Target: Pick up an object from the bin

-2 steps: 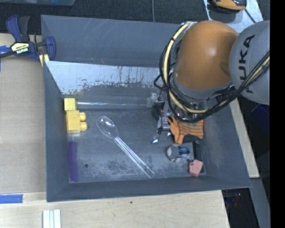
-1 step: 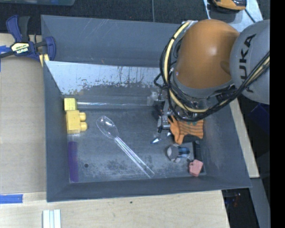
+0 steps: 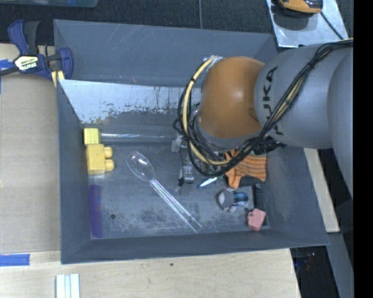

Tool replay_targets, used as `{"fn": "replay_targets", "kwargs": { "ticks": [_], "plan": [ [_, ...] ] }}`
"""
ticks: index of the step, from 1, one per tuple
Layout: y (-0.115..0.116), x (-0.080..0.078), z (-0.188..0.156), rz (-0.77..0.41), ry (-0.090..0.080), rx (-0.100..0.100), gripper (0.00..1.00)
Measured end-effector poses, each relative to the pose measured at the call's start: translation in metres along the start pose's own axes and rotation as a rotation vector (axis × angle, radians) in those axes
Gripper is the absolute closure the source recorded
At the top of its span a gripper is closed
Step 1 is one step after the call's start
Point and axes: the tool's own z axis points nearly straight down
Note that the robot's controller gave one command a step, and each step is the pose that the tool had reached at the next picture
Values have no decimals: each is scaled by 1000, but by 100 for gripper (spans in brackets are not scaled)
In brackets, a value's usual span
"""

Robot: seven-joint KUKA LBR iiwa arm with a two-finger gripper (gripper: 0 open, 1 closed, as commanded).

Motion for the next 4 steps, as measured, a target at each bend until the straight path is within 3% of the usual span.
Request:
{"fn": "replay_targets", "kwargs": {
  "ticks": [1,2,3,4],
  "plan": [
    [39,2,-5,115,-4,0,0],
    [43,5,0,132,-2,0,0],
    [44,-9,52,391,-10,-5,0],
    [41,7,70,205,-11,-3,100]
  ]
}}
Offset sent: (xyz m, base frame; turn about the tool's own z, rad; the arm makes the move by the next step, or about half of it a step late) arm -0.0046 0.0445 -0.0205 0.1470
